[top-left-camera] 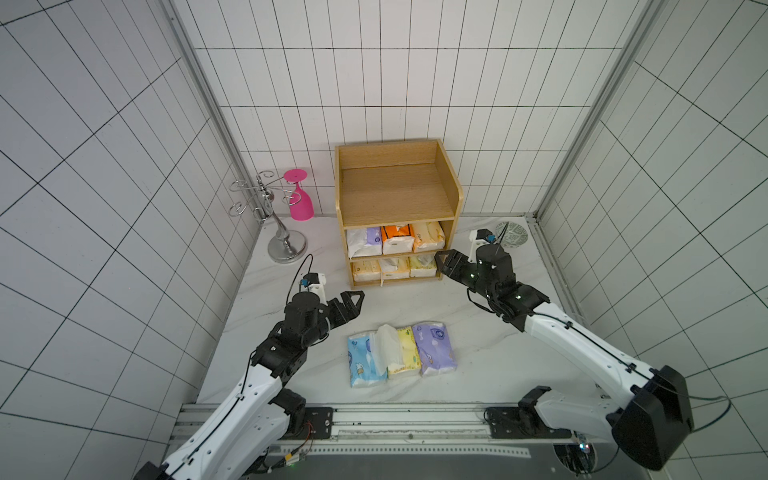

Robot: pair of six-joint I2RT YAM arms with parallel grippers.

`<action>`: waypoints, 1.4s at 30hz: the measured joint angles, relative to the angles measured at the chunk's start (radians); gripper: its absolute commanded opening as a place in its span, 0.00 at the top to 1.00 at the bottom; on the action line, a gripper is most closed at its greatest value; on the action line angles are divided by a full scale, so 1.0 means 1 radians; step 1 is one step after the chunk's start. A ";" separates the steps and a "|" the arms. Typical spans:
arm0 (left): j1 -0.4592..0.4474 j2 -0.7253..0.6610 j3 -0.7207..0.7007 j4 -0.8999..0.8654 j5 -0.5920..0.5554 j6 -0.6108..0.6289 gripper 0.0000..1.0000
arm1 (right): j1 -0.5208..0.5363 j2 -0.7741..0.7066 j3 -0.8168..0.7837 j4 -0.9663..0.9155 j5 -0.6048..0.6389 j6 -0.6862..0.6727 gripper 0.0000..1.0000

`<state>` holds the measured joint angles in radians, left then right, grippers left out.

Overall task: Remove the tissue boxes from the shelf
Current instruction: Pick up a box of tissues from the shelf.

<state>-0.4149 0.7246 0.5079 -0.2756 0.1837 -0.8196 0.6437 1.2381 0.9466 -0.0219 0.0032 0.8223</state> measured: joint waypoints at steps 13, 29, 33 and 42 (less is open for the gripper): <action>0.001 -0.079 -0.047 0.010 0.034 -0.023 0.02 | -0.050 0.177 0.022 0.192 -0.047 0.134 0.33; 0.002 -0.145 -0.068 0.000 0.050 -0.037 0.02 | -0.055 0.303 0.030 0.347 -0.051 0.238 0.54; 0.003 -0.155 -0.069 -0.013 0.050 -0.037 0.02 | -0.055 0.321 0.032 0.359 -0.053 0.246 0.70; 0.003 -0.166 -0.069 -0.025 0.051 -0.039 0.02 | -0.055 0.312 0.031 0.367 -0.068 0.249 0.97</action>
<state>-0.4122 0.5587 0.4389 -0.3004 0.2348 -0.8585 0.5892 1.5501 0.9775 0.3454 -0.0647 1.0718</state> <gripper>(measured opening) 0.981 0.057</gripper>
